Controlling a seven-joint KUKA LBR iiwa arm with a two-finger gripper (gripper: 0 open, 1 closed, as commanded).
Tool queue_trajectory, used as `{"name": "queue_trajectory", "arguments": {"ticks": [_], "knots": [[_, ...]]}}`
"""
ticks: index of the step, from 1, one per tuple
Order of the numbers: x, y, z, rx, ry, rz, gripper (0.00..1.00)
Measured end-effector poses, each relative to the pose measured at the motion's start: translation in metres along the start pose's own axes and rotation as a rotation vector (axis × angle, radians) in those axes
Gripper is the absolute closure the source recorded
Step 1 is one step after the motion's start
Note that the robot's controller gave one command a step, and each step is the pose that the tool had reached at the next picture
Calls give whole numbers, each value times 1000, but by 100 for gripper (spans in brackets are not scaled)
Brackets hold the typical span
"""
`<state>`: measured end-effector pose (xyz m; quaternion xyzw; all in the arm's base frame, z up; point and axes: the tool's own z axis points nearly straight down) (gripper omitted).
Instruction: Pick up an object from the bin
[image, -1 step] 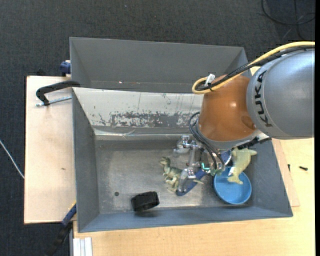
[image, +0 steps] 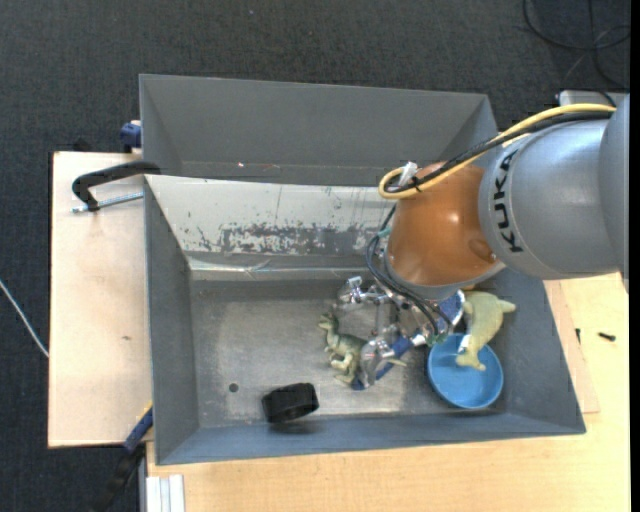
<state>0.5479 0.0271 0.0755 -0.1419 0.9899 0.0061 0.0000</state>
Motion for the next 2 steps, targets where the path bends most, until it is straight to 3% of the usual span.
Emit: {"name": "queue_trajectory", "arguments": {"ticks": [1, 2], "knots": [[0, 3, -2, -5, 6, -3, 100], [-33, 21, -152, 15, -10, -258, 100]]}}
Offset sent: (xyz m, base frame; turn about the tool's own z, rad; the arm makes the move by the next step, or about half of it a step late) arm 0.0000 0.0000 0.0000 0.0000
